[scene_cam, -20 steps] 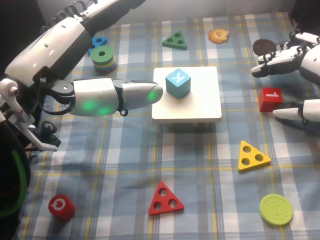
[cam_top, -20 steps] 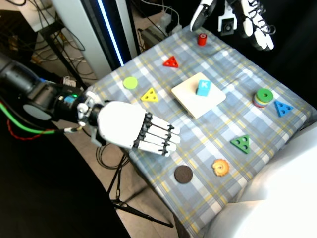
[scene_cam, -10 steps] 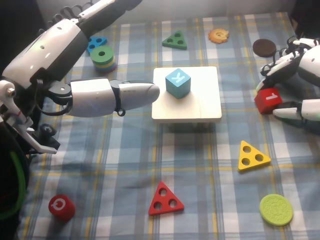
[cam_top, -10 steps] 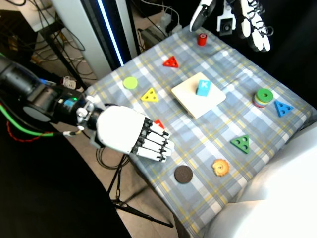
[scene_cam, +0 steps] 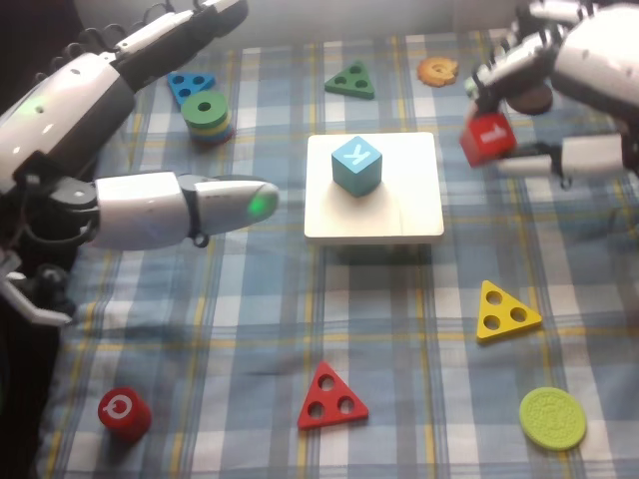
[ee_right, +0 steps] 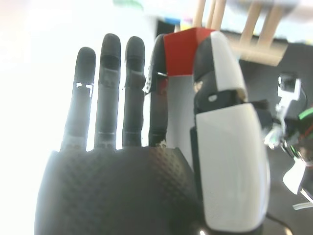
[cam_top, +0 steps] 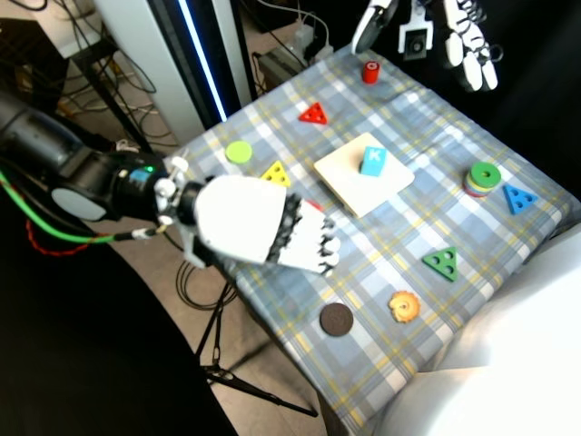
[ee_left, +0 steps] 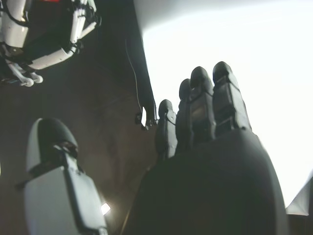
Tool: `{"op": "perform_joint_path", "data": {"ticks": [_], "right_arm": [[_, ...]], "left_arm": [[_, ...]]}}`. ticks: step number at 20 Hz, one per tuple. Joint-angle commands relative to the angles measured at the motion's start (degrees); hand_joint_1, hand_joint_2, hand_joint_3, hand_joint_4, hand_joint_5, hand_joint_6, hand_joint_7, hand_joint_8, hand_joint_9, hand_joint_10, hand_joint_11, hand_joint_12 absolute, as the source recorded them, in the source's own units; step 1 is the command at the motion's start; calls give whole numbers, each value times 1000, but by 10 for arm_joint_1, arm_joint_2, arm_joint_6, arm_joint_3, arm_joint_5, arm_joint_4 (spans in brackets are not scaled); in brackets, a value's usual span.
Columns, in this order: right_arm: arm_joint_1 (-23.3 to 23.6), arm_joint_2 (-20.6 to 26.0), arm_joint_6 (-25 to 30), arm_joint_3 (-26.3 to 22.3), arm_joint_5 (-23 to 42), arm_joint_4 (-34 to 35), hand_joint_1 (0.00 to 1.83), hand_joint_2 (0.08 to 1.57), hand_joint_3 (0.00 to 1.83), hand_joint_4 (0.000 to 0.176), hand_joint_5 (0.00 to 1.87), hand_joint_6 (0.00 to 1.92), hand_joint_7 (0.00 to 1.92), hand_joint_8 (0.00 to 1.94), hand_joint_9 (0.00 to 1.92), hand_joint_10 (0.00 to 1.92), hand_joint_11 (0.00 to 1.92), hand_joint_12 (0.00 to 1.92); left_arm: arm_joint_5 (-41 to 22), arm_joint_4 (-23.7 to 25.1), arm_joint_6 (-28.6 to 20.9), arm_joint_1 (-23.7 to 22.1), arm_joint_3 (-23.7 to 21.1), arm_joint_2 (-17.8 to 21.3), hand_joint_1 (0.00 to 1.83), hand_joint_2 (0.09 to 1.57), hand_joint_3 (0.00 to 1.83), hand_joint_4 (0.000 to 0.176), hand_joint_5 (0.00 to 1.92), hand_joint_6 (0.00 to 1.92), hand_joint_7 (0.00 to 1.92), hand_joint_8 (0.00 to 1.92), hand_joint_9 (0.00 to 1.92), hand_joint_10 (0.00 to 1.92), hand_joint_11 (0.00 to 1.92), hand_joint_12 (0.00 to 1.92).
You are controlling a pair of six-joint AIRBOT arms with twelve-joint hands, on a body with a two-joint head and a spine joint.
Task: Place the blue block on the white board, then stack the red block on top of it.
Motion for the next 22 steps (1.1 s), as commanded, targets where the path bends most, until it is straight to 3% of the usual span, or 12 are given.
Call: {"op": "perform_joint_path", "data": {"ticks": [1,3,4,6,8,10,13,22], "right_arm": [[18,-5,20,8,68,-4,1132,1107,0,0,999,944,810,4,715,1,84,1203],[52,-18,61,26,68,-52,1085,1111,0,1,988,967,820,4,708,5,101,1113],[64,-25,79,33,68,-70,1073,1114,1,25,980,980,817,1,709,4,122,1082],[86,-41,110,48,68,-104,1114,1105,0,0,1000,947,815,1,720,2,200,974],[106,-59,141,63,67,-138,1144,1095,0,0,1016,918,812,1,751,7,359,921],[121,-72,162,72,66,-169,1156,1101,0,0,1005,930,835,5,728,0,258,965],[135,-83,179,77,58,-205,1169,1084,0,0,1046,860,865,10,738,3,208,993],[137,-109,187,91,36,-233,1167,1088,1,0,1033,884,830,1,711,0,144,985]], "left_arm": [[-70,15,-4,-1,-3,7,775,836,0,176,224,5,211,2,198,1,0,170],[-69,15,-4,7,-9,16,773,838,0,176,247,3,223,2,213,3,0,278],[-68,15,-4,9,-10,18,787,835,0,176,259,3,230,2,220,3,0,321],[-66,16,-4,11,-11,20,778,834,0,171,276,3,243,3,230,4,0,390],[-63,19,-4,11,-12,20,797,830,0,167,275,2,238,0,220,0,0,400],[-59,20,-4,11,-12,20,803,821,0,161,273,1,237,0,215,0,0,428],[-57,20,-4,11,-11,20,785,816,0,175,240,0,239,0,227,2,0,393],[-54,22,-4,11,-10,20,792,816,0,168,236,2,242,0,227,0,0,317]]}}
